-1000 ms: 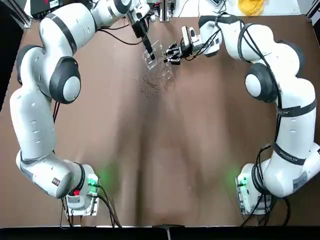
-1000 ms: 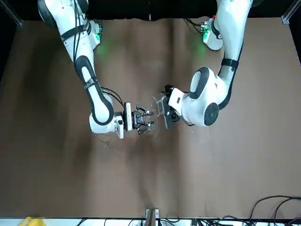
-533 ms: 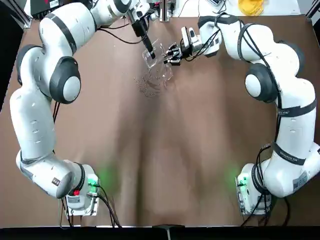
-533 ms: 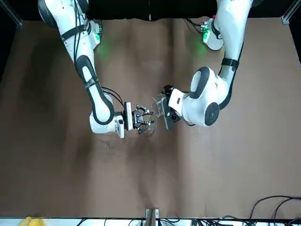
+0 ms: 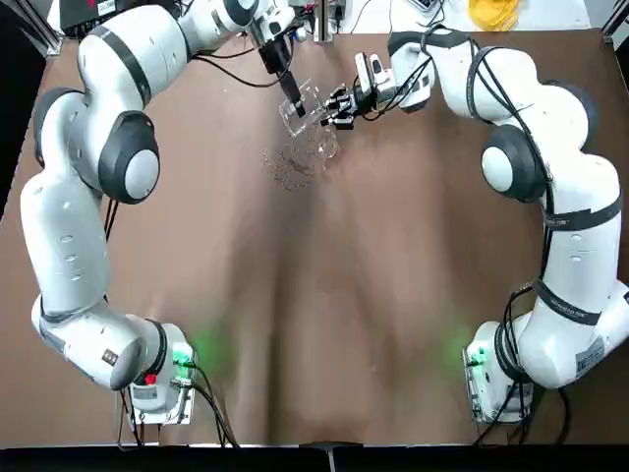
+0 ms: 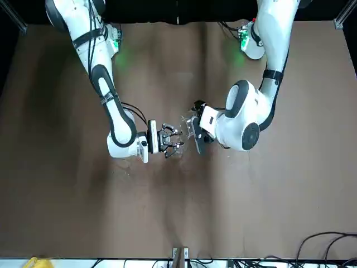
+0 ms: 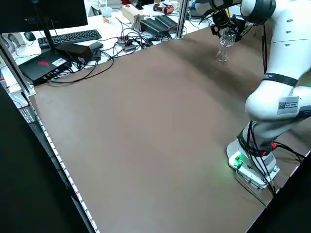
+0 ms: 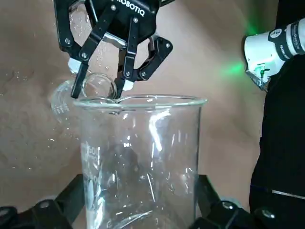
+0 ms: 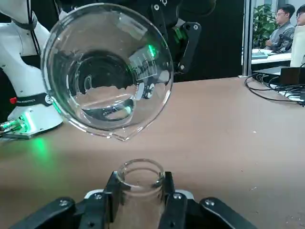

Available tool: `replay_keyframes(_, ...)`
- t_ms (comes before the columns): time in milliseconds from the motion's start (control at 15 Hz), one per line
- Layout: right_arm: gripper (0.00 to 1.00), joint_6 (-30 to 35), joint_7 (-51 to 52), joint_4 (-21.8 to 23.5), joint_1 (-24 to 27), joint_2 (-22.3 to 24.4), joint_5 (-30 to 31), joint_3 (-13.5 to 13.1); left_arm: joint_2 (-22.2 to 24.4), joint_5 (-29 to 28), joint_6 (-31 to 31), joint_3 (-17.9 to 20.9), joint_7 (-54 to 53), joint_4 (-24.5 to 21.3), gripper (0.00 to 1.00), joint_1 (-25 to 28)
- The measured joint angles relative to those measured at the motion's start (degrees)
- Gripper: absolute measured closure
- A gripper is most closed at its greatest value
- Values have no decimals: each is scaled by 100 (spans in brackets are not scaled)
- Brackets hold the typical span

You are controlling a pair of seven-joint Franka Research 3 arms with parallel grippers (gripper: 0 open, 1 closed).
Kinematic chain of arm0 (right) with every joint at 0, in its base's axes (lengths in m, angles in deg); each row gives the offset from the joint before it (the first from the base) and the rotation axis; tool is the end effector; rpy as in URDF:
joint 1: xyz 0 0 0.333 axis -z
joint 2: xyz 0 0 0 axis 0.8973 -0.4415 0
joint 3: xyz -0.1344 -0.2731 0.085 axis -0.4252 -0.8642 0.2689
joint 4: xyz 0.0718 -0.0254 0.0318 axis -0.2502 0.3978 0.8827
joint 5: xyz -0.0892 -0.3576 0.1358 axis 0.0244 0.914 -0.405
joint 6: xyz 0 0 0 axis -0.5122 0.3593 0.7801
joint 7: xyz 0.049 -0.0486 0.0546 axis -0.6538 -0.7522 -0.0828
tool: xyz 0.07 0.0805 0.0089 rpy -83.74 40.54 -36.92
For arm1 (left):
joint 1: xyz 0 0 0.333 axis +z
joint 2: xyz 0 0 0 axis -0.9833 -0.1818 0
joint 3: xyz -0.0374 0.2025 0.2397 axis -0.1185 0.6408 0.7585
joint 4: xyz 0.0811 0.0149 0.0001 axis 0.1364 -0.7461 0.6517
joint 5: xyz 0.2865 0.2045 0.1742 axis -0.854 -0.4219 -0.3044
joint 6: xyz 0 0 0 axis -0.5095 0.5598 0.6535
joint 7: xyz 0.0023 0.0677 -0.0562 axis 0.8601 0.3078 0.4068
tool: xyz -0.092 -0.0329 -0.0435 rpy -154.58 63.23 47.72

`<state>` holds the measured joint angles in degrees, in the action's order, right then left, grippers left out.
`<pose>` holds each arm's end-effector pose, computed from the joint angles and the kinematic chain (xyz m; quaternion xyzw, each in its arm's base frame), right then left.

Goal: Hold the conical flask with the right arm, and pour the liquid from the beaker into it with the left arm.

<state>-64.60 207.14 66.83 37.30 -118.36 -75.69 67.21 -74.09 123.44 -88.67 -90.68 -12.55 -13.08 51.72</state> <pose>0.5884 0.3752 0.2029 -0.5384 -0.5751 -0.3736 0.4897 0.5819 -0.3796 0.3691 0.7974 -0.5021 -0.0791 0.3252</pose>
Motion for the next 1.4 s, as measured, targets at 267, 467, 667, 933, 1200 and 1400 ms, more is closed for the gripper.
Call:
replay_keyframes(267,61,0,0,0,-1,1,16,0,-9,-3,140,45,148,0,3,-2)
replay_keyframes(467,61,1,0,0,-1,1,56,0,-10,-7,261,90,266,0,3,-2)
replay_keyframes(667,61,4,0,0,-25,2,92,1,-10,-9,313,103,329,1,3,-4)
replay_keyframes(933,61,3,0,0,-49,2,94,1,-10,-13,418,106,379,6,3,-4)
replay_keyframes(1200,61,3,0,0,-78,2,95,1,-10,-46,455,116,399,14,3,-4)
replay_keyframes(1400,61,2,0,0,-117,2,95,2,-10,-66,498,123,473,18,3,-4)
